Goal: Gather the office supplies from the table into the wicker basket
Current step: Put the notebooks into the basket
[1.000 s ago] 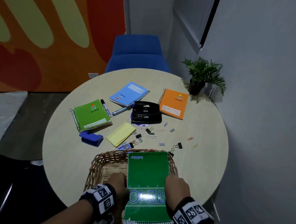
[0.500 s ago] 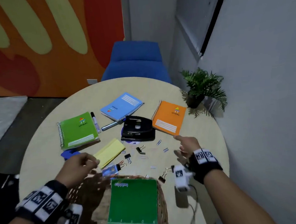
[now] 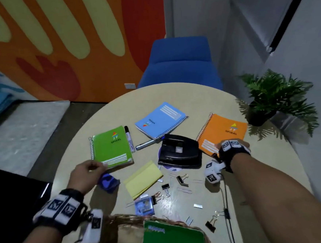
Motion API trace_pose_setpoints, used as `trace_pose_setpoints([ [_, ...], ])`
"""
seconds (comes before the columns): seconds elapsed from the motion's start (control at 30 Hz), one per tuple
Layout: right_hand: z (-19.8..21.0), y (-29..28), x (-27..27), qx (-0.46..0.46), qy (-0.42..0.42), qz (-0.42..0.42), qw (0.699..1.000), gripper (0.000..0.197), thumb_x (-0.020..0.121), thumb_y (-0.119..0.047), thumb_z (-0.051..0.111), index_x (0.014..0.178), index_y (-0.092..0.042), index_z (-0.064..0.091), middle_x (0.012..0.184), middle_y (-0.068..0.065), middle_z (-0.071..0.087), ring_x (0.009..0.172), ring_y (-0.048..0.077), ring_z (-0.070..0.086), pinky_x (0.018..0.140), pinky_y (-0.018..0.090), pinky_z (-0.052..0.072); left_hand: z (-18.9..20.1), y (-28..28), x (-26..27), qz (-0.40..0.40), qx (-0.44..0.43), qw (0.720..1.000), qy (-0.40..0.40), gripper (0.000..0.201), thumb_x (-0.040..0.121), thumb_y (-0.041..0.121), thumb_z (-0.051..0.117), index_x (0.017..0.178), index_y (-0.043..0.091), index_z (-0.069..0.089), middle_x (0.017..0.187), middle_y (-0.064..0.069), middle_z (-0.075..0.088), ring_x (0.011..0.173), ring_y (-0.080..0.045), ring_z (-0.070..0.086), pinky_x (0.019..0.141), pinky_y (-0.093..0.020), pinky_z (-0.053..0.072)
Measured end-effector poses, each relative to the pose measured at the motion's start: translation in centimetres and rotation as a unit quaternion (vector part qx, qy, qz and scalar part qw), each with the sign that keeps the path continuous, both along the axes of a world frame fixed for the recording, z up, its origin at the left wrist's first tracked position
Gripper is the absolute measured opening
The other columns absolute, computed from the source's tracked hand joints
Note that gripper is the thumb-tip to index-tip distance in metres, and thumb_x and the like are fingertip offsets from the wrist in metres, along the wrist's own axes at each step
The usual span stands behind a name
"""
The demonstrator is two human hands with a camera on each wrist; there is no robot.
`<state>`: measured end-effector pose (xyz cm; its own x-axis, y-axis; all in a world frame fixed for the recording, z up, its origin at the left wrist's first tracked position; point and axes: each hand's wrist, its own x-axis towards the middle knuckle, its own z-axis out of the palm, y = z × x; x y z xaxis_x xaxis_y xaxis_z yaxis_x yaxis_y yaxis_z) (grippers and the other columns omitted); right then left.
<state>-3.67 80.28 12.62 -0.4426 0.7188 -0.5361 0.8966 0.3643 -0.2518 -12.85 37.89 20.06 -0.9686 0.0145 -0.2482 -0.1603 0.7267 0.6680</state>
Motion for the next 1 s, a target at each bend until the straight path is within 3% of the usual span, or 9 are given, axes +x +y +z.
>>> trace_pose_setpoints([
  [0.17,1.0,0.7,0.6,0.089,-0.123,0.218,0.964,0.044,0.087,-0.048,0.056,0.131,-0.042,0.051,0.149,0.004,0.042,0.129,0.035,0.047,0.101,0.053,0.046,-1.5,-0.2,-7.1,0.055,-0.069,0.993,-0.082,0.032,0.083,0.036,0.068,0.077,0.004,0.067,0.078,-0.016,0.062,0.070,-0.027,0.058,0.064,-0.031,0.043],
  [0.3,-0.3,1.4,1.4,0.117,-0.131,0.241,0.954,0.048,0.083,-0.049,0.055,0.130,-0.043,0.049,0.142,0.000,0.050,0.121,0.031,0.053,0.095,0.044,0.050,-5.4,-2.1,-11.1,0.041,-0.099,0.981,-0.162,0.052,0.073,0.041,0.074,0.093,-0.006,0.067,0.088,-0.018,0.064,0.082,-0.031,0.063,0.074,-0.034,0.051],
  [0.4,-1.2,1.9,1.6,0.134,-0.122,0.229,0.956,0.037,0.072,-0.050,0.056,0.103,-0.031,0.060,0.113,0.003,0.065,0.096,0.030,0.061,0.082,0.036,0.055,-6.7,-2.9,-11.8,0.033,-0.115,0.974,-0.192,0.044,0.061,0.045,0.078,0.067,0.004,0.064,0.089,-0.017,0.069,0.084,-0.033,0.068,0.074,-0.035,0.052],
  [0.5,-1.5,2.3,1.5,0.102,-0.124,0.167,0.973,0.031,0.061,-0.045,0.064,0.073,-0.017,0.057,0.078,0.002,0.064,0.071,0.026,0.062,0.070,0.032,0.059,-5.9,-2.8,-11.9,0.020,-0.134,0.971,-0.197,0.043,0.079,0.040,0.070,0.092,0.000,0.063,0.105,-0.019,0.064,0.100,-0.036,0.064,0.085,-0.038,0.052],
  [0.6,-0.6,2.9,1.7,0.121,-0.015,0.059,0.991,0.012,0.073,-0.028,0.063,0.079,-0.021,0.055,0.085,0.003,0.062,0.077,0.025,0.061,0.074,0.033,0.057,-4.0,-2.6,-11.9,0.003,-0.101,0.980,-0.170,0.045,0.094,0.032,0.053,0.113,-0.008,0.060,0.118,-0.023,0.062,0.111,-0.037,0.060,0.093,-0.038,0.046],
  [0.7,1.3,2.8,3.1,0.127,0.170,-0.132,0.968,0.005,0.077,-0.012,0.056,0.075,-0.011,0.052,0.084,0.022,0.061,0.072,0.033,0.059,0.062,0.042,0.052,-2.7,-3.4,-12.2,-0.016,0.003,0.991,-0.133,0.024,0.093,0.015,0.054,0.102,-0.007,0.062,0.092,-0.024,0.060,0.078,-0.033,0.061,0.087,-0.045,0.052],
  [0.77,4.4,0.3,4.7,0.115,0.265,-0.225,0.930,0.015,0.081,-0.011,0.057,0.095,-0.009,0.051,0.108,0.027,0.063,0.094,0.041,0.062,0.078,0.049,0.052,-1.6,-4.4,-11.5,0.024,0.093,0.990,-0.100,0.018,0.089,0.008,0.059,0.103,-0.003,0.060,0.084,-0.019,0.062,0.067,-0.027,0.057,0.069,-0.039,0.059],
  [0.83,6.9,-2.4,6.7,0.126,0.335,-0.251,0.900,0.021,0.087,-0.008,0.055,0.105,-0.012,0.044,0.123,0.025,0.058,0.109,0.040,0.058,0.088,0.047,0.047,0.3,-5.1,-9.7,0.025,0.174,0.980,-0.090,0.012,0.090,0.006,0.057,0.101,0.006,0.059,0.079,-0.008,0.061,0.064,-0.021,0.057,0.050,-0.023,0.056],
  [1.0,11.5,-9.8,13.7,0.118,0.471,-0.197,0.852,0.034,0.088,-0.011,0.053,0.117,-0.022,0.040,0.118,0.014,0.058,0.102,0.028,0.060,0.081,0.037,0.050,4.3,-7.0,-3.4,-0.071,0.321,0.938,-0.109,0.021,0.093,0.002,0.049,0.095,0.021,0.059,0.082,0.005,0.071,0.059,-0.002,0.068,0.048,-0.018,0.055],
])
